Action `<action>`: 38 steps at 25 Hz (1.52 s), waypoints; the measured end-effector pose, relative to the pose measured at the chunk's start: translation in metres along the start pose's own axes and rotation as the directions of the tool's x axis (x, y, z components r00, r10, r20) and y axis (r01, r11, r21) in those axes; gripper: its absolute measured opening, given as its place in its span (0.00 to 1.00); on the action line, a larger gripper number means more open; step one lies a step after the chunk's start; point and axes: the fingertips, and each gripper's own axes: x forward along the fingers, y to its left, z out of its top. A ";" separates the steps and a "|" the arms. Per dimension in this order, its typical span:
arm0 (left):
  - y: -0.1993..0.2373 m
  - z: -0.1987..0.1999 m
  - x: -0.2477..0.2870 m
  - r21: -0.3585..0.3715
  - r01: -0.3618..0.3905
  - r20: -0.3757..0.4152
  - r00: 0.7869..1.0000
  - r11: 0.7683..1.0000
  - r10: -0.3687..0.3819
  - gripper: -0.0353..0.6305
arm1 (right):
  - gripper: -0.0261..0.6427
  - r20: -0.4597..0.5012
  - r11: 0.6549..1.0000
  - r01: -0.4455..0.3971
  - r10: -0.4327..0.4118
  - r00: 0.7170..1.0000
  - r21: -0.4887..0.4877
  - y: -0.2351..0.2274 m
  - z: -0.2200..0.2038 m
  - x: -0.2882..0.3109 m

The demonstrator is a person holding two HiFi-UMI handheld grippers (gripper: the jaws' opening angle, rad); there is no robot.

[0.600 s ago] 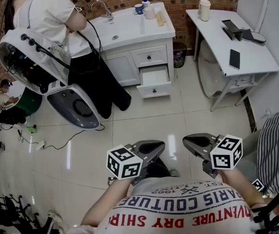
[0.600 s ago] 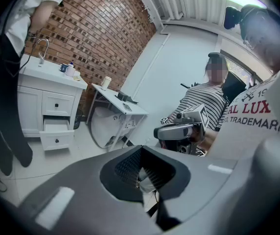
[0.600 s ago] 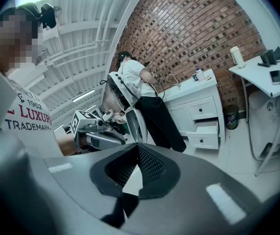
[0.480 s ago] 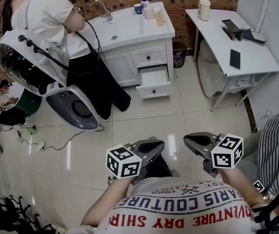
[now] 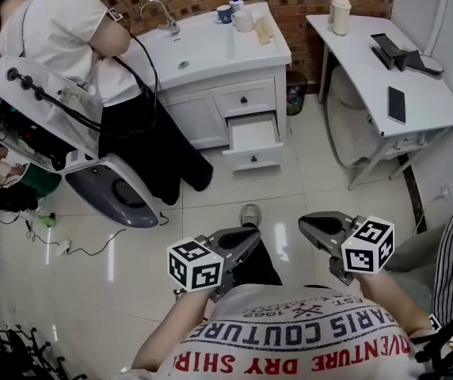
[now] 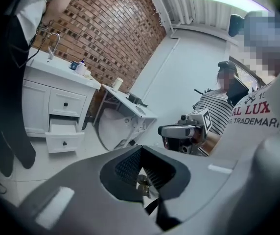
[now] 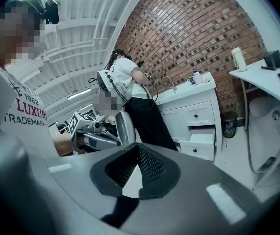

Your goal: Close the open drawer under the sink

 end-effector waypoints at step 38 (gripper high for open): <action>0.469 -0.044 0.199 0.391 0.019 -0.166 0.985 0.920 0.050 0.03 | 0.05 0.030 0.843 0.451 -0.463 0.886 -0.295 -0.497 -0.157 0.342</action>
